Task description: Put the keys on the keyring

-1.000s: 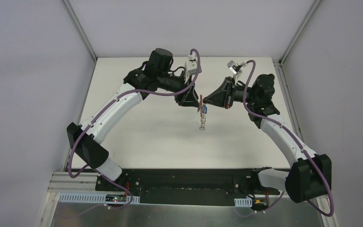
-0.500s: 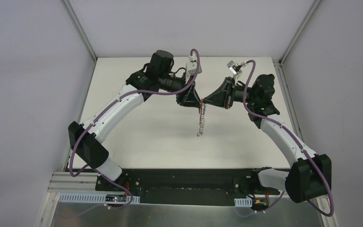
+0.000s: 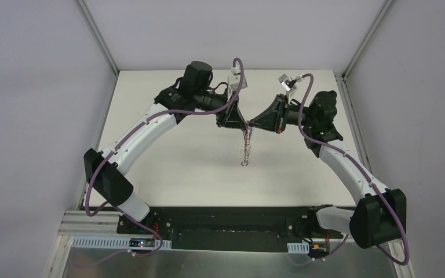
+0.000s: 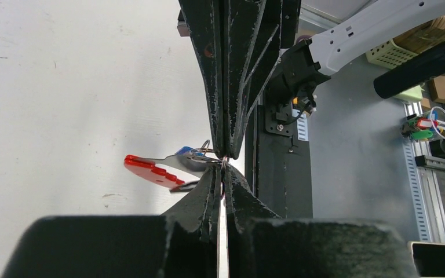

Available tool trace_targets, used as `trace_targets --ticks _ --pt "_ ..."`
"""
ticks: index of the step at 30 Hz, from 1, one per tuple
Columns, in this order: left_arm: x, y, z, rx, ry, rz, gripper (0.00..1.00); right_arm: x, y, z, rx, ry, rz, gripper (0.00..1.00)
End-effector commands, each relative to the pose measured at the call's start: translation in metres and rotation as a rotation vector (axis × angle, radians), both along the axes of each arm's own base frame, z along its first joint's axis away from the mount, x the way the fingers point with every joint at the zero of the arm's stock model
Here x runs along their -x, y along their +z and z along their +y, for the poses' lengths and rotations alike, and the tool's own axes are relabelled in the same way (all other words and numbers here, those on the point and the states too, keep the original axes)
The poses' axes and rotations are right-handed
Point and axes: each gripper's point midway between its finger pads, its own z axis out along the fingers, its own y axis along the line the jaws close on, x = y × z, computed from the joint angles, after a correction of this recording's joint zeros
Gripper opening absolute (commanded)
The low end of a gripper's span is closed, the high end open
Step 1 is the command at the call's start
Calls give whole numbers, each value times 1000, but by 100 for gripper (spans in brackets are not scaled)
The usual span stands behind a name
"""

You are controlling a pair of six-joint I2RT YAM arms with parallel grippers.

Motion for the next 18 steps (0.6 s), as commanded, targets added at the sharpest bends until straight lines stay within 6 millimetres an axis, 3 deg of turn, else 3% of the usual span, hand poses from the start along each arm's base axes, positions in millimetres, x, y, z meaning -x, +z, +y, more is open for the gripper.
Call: trace_targets --ticks 1,9,13,18 --pt "7 21 -1 56 -38 -15 0 -1 13 -2 -24 -3 -75 0" --pt "13 16 16 -111 2 30 0 5 5 -6 1 6 -142 2" --pt "24 1 31 -301 -41 13 0 11 2 -8 34 32 -198 19" --pt "41 -2 34 -395 -102 47 0 20 3 -9 46 69 -233 36"
